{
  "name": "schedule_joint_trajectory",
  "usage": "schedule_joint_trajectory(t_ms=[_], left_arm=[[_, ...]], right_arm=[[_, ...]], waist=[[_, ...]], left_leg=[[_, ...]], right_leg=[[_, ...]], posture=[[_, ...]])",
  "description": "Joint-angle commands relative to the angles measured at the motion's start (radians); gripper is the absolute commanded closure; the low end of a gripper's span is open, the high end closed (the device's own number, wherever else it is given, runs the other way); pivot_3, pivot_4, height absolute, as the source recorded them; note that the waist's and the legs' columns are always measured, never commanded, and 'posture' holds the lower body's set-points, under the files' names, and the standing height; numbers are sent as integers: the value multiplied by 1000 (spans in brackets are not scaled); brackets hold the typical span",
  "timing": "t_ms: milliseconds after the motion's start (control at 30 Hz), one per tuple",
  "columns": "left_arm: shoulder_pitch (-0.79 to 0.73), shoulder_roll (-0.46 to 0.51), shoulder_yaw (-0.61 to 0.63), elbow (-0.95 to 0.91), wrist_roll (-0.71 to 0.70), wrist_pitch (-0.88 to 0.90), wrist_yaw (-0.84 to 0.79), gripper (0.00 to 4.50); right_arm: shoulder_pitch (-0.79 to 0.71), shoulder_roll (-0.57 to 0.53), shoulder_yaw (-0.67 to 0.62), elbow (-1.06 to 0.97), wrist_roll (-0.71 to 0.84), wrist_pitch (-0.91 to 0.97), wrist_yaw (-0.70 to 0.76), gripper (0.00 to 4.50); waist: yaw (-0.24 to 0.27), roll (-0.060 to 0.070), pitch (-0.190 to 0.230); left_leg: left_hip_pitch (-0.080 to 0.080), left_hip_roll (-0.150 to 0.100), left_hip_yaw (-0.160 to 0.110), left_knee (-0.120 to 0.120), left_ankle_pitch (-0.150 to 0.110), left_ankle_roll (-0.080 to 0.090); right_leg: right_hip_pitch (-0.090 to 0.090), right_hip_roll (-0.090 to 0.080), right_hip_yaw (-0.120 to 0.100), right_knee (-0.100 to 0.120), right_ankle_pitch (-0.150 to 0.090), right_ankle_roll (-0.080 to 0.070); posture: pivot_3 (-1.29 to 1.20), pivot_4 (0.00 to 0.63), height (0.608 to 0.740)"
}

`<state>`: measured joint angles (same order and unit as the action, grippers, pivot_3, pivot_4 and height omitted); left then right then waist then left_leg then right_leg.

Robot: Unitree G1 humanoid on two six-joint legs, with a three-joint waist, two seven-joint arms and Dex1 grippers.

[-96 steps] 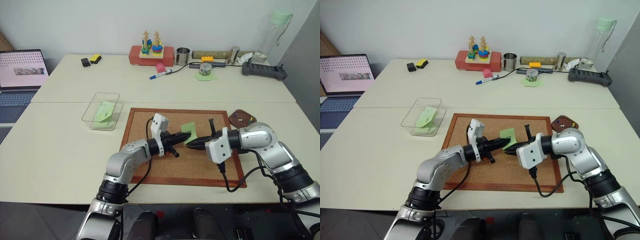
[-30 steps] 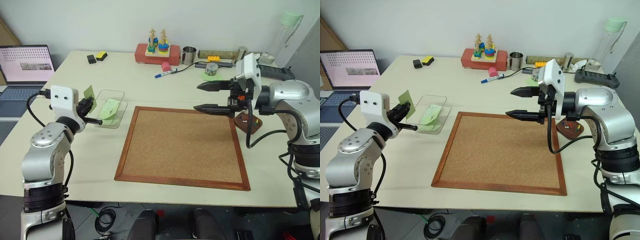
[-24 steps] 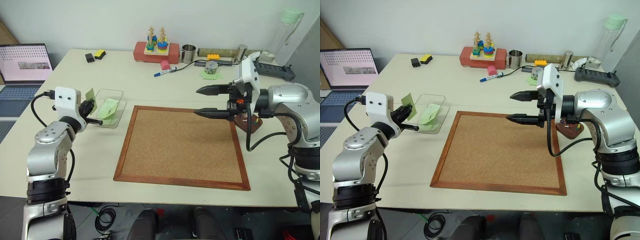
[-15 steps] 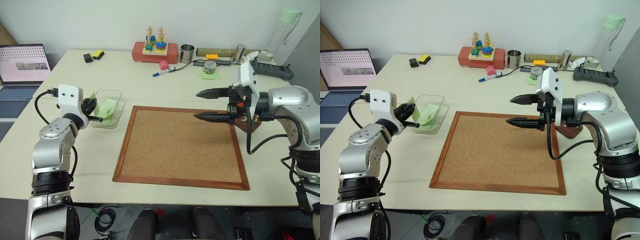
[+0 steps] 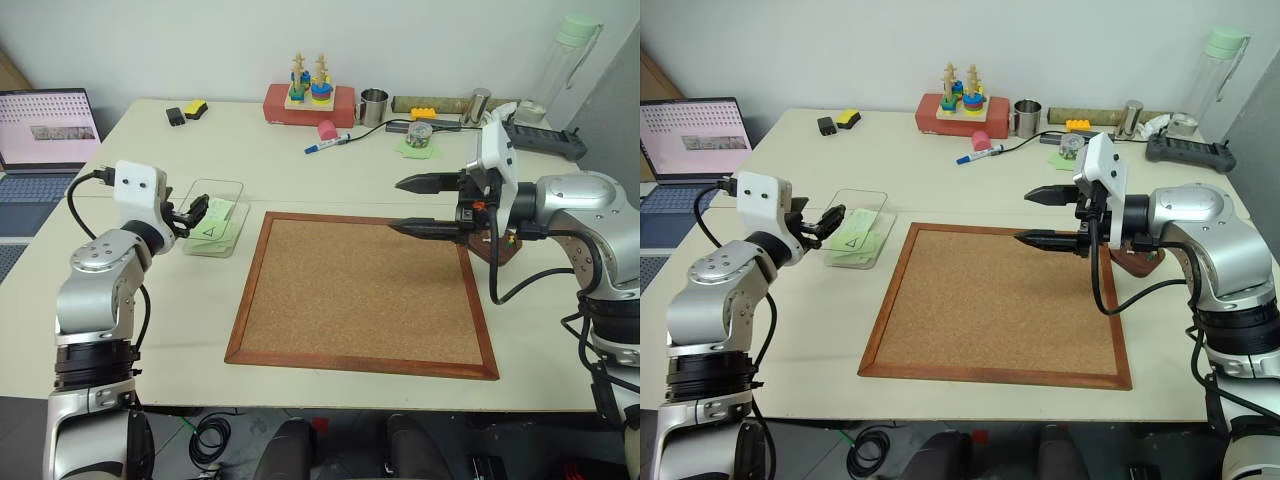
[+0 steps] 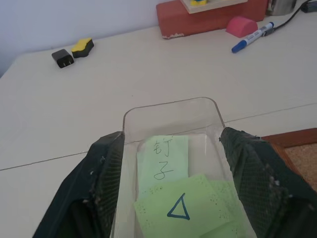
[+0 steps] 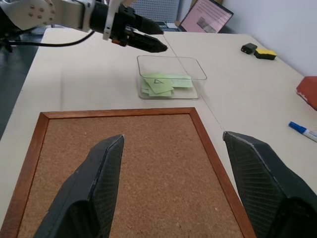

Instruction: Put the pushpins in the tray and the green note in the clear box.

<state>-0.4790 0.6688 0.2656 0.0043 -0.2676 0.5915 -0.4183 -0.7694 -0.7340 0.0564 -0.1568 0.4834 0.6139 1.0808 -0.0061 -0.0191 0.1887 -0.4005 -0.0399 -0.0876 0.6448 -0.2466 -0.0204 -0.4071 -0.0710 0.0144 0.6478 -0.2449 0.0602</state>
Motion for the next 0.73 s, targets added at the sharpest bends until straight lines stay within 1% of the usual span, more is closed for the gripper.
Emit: schedule_joint_trajectory(t_ms=[33, 133, 167, 233, 300, 433, 500, 600, 733], left_arm=[[80, 125, 33, -158, -59, 44, -155, 462], [216, 260, 88, -198, -77, 40, -308, 462], [247, 287, 99, -202, -78, 32, -338, 462], [379, 356, 145, -216, -71, -23, -449, 462], [477, 398, 194, -204, -66, -64, -527, 462], [607, 426, 287, -130, -59, -131, -634, 462], [630, 427, 308, -121, -75, -139, -670, 462], [625, 427, 316, -108, -89, -152, -690, 462], [572, 428, 297, -81, -92, -173, -692, 462]], right_arm=[[48, -59, -82, -18, -36, -46, -34, 1157], [159, -151, -134, -25, -71, -80, -11, 1157], [184, -171, -143, -27, -76, -90, -5, 1157], [286, -258, -176, -28, -80, -88, 46, 1157], [369, -323, -219, -24, -71, -69, 81, 1157], [516, -403, -325, -2, -73, -86, 125, 1157], [577, -427, -358, -4, -78, -96, 146, 1157], [633, -441, -386, 1, -90, -126, 150, 1157], [639, -431, -388, 11, -97, -142, 127, 1157]], waist=[[0, 0, 0], [0, -1, 0], [-1, -1, 0], [0, 0, 1], [0, 1, 1], [1, 1, 1], [1, 1, 1], [1, 0, 0], [0, 0, 0]], left_leg=[[0, 0, 0, 0, 0, 0], [0, 0, 2, 0, 0, 0], [-1, 1, 2, -1, 0, 0], [-1, 1, 4, -2, -1, 0], [-1, 1, 5, -2, -1, 1], [0, 3, 6, -2, -1, 1], [1, 4, 7, -1, -1, 1], [3, 4, 8, 0, -1, 1], [3, 4, 8, 0, 0, 1]], right_leg=[[0, 0, 0, 0, 0, 0], [0, 0, 2, -1, 0, 0], [-1, 0, 1, -2, 0, 0], [-2, 0, 3, -2, -1, 0], [-2, -1, 2, -2, -1, -1], [-1, 0, 1, -2, -2, -3], [0, 0, 0, -1, -2, -4], [2, 1, 0, -1, -2, -4], [2, 1, 1, -1, -1, -3]], posture=[[0, 150, 740], [0, 150, 740], [0, 150, 740], [0, 150, 740], [0, 150, 740], [0, 150, 740], [0, 150, 740], [0, 150, 740], [0, 150, 740]])
